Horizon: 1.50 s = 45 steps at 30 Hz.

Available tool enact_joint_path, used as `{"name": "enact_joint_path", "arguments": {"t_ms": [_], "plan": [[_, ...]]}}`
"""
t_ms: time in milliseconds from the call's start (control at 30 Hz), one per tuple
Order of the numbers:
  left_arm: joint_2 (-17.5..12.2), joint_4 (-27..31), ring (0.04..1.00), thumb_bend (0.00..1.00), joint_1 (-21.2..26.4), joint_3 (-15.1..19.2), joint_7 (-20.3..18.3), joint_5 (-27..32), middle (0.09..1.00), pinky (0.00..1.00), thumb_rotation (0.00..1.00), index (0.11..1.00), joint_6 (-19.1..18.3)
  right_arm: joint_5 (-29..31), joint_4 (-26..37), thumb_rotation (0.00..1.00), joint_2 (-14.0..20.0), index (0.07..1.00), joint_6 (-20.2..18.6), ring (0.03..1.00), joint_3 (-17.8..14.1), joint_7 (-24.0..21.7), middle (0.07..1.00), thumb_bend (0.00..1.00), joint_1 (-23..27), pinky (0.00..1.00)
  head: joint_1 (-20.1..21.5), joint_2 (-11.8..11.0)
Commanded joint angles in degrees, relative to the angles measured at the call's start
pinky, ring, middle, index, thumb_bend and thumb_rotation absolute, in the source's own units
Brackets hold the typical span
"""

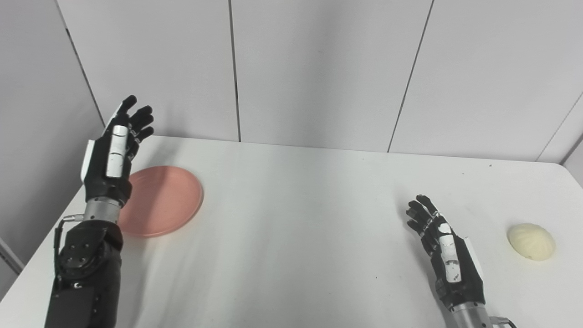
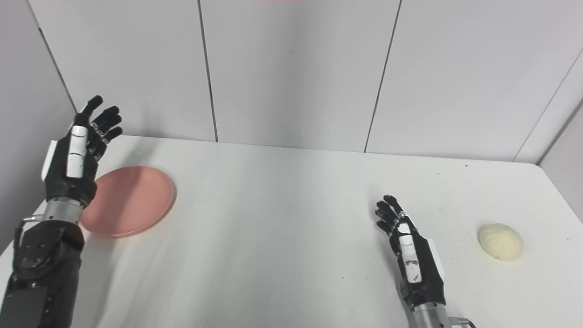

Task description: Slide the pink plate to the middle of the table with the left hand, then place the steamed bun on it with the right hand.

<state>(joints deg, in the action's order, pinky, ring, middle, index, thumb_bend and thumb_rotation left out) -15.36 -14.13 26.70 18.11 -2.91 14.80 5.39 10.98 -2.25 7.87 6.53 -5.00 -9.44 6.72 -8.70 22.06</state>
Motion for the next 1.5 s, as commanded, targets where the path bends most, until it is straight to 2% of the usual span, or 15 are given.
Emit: {"name": "enact_joint_path", "arguments": {"t_ms": [0, 200, 300, 467, 533, 700, 833, 1100, 1200, 1333, 1467], "plan": [[-2.24, -2.93, 0.81, 0.87, 4.0, 1.69, -1.03, 1.94, 0.794, 0.75, 0.78, 0.818, 6.07, 0.7, -2.27, 0.96, -0.5, 0.885, 1.42, 0.885, 0.13, -0.49, 0.869, 0.8, -1.78, 0.9, -0.07, 0.0], [-4.59, -13.65, 0.778, 0.83, 5.64, 2.64, -0.96, 1.78, 0.776, 0.71, 0.75, 0.783, 12.63, 0.92, -2.21, 0.96, -0.32, 0.88, 1.59, 0.877, 0.23, -0.86, 0.844, 0.79, -1.85, 0.89, 0.03, 0.29], [-5.14, -16.88, 0.764, 0.83, 6.1, 2.94, -0.56, 2.12, 0.766, 0.7, 0.75, 0.776, 14.15, 1.07, -2.27, 0.96, -0.12, 0.882, 1.8, 0.876, 0.24, -1.13, 0.837, 0.79, -1.92, 0.89, -0.01, 0.42], [-6.13, -20.33, 0.779, 0.82, 6.62, 3.59, -0.16, 2.8, 0.795, 0.73, 0.76, 0.796, 14.24, 1.16, -1.77, 0.96, -0.04, 0.877, 1.43, 0.868, 0.17, -1.28, 0.824, 0.8, -2.06, 0.88, -0.14, 0.67], [-6.66, -21.71, 0.778, 0.81, 6.87, 3.7, -0.16, 2.8, 0.806, 0.72, 0.77, 0.809, 14.64, 1.15, -1.91, 0.97, 0.02, 0.876, 1.6, 0.864, 0.17, -1.34, 0.822, 0.8, -2.05, 0.88, -0.07, 0.74], [-7.56, -25.21, 0.761, 0.78, 7.27, 4.18, -0.44, 3.23, 0.769, 0.68, 0.77, 0.806, 15.78, 1.36, -1.92, 0.97, 0.09, 0.876, 1.63, 0.859, 0.2, -1.43, 0.819, 0.8, -2.04, 0.87, -0.11, 0.97], [-8.17, -26.88, 0.751, 0.8, 6.4, 3.08, -0.27, 1.44, 0.781, 0.66, 0.78, 0.832, 17.26, 1.34, -1.84, 0.97, 0.21, 0.879, 1.76, 0.856, 0.25, -1.52, 0.817, 0.8, -2.1, 0.86, 0.06, 1.21], [-8.75, -30.08, 0.754, 0.79, 5.79, 2.51, 0.64, 0.36, 0.783, 0.67, 0.78, 0.84, 17.46, 1.77, -1.08, 0.96, 0.32, 0.863, 1.01, 0.849, -0.01, -1.4, 0.812, 0.8, -2.27, 0.85, -0.13, 1.67], [-8.65, -31.75, 0.773, 0.85, 5.78, 2.77, 0.21, 1.24, 0.793, 0.69, 0.76, 0.834, 17.44, 1.73, -0.8, 0.97, 0.51, 0.87, 0.68, 0.849, -0.02, -1.39, 0.816, 0.81, -2.35, 0.85, -0.28, 1.74], [-8.33, -32.93, 0.767, 0.87, 5.51, 2.64, -0.07, 1.55, 0.781, 0.69, 0.76, 0.824, 17.42, 1.98, -0.7, 0.96, 0.46, 0.868, 0.62, 0.848, -0.12, -1.28, 0.814, 0.82, -2.34, 0.84, -0.06, 1.91], [-8.06, -35.13, 0.757, 0.83, 5.57, 2.59, -0.28, 1.76, 0.768, 0.66, 0.75, 0.826, 17.35, 1.6, -0.72, 0.97, 0.62, 0.869, 0.85, 0.856, -0.02, -1.25, 0.817, 0.81, -2.35, 0.85, -0.02, 2.05]]}}
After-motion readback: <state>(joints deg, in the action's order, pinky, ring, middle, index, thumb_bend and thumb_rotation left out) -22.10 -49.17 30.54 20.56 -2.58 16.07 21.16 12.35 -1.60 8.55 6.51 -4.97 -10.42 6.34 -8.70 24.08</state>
